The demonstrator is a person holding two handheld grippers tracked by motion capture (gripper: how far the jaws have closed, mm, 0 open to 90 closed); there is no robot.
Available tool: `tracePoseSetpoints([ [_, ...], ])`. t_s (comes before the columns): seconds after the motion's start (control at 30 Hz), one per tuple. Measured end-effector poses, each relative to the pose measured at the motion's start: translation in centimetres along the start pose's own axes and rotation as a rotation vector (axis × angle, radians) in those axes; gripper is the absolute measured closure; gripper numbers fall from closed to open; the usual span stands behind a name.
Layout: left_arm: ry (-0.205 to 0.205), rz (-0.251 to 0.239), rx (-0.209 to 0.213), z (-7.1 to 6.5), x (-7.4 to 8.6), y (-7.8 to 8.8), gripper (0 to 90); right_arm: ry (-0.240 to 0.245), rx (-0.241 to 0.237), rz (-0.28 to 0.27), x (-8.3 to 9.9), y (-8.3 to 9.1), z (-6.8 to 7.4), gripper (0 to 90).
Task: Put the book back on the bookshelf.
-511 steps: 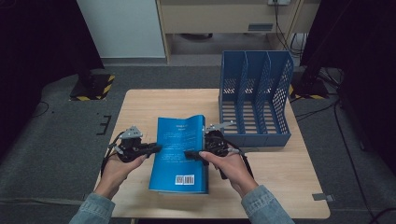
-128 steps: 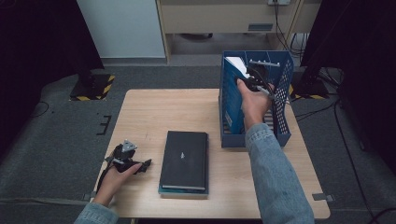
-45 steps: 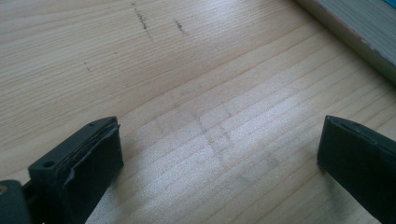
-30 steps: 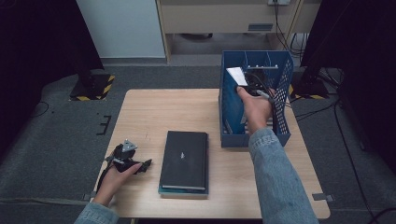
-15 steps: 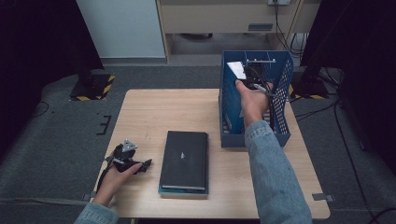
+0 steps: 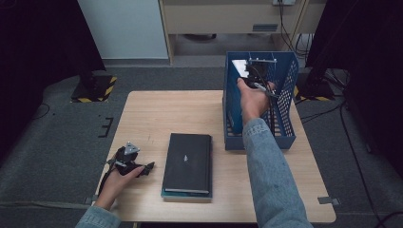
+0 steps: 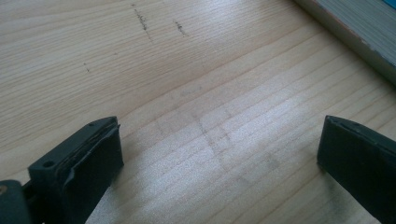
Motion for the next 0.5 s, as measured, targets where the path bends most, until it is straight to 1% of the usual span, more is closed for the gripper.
tracePoseSetpoints([
  [0.1,0.0,-0.001,0.0,-0.01,0.0,0.0,0.0,-0.006,0.007,-0.005,0.0,-0.38,-0.07,60.2],
  [0.2,0.0,-0.001,0.001,-0.01,0.0,0.0,0.0,0.006,0.016,0.002,0.09,-0.63,-0.09,60.2],
  [0.5,0.0,-0.001,0.001,-0.03,0.0,0.01,0.0,0.005,0.031,-0.008,0.19,-0.8,-0.1,60.1],
])
Point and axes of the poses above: each handheld gripper's, and its own axes: y roughly backward along the jaws, x roughly out of its underside, z roughly to its left, the point moved 10 cm from there along -y, roughly forward along the jaws, and after that the axes turned 15 degrees about -y, right-handed, at the moved point
